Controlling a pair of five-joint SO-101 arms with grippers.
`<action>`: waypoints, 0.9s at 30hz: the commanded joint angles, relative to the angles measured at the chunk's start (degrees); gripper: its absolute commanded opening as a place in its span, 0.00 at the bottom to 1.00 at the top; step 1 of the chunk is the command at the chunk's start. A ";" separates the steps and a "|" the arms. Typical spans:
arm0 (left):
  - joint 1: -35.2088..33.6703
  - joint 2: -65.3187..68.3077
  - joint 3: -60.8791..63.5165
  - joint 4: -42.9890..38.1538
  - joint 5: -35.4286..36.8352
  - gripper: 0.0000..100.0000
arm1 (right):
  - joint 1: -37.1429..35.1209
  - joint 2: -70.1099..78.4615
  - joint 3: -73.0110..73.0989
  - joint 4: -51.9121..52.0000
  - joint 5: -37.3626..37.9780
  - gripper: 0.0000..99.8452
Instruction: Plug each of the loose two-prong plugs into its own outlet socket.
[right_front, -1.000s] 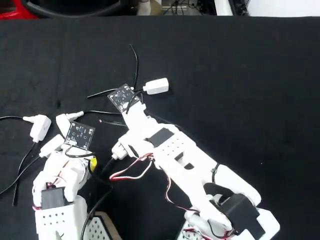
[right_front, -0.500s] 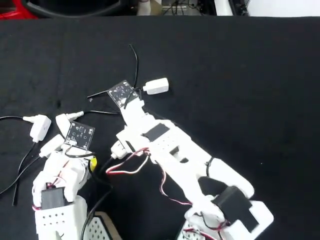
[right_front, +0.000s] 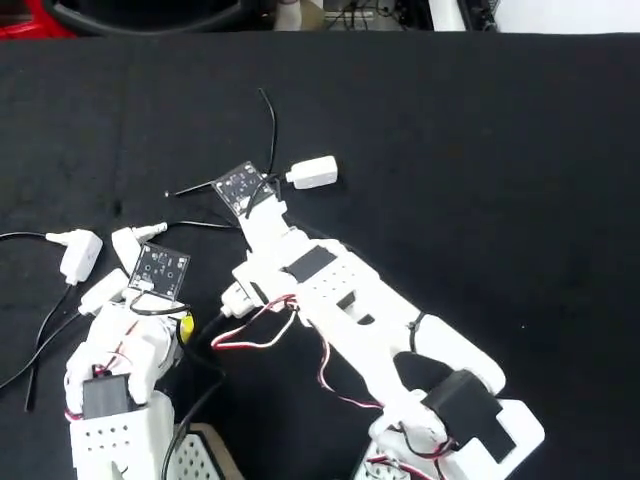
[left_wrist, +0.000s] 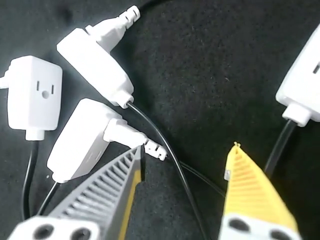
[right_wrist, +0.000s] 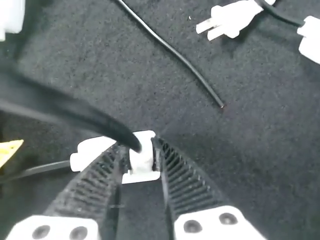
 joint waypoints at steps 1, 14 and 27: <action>-0.66 -0.26 -0.40 -1.23 -0.09 0.26 | -1.85 3.38 2.42 2.73 -2.90 0.01; -0.75 -0.26 -0.40 -1.23 -0.09 0.26 | -6.77 -6.55 15.43 -4.40 -17.05 0.01; -0.13 -0.26 -1.80 -1.23 0.35 0.26 | -5.45 -12.00 13.05 -2.90 -17.76 0.01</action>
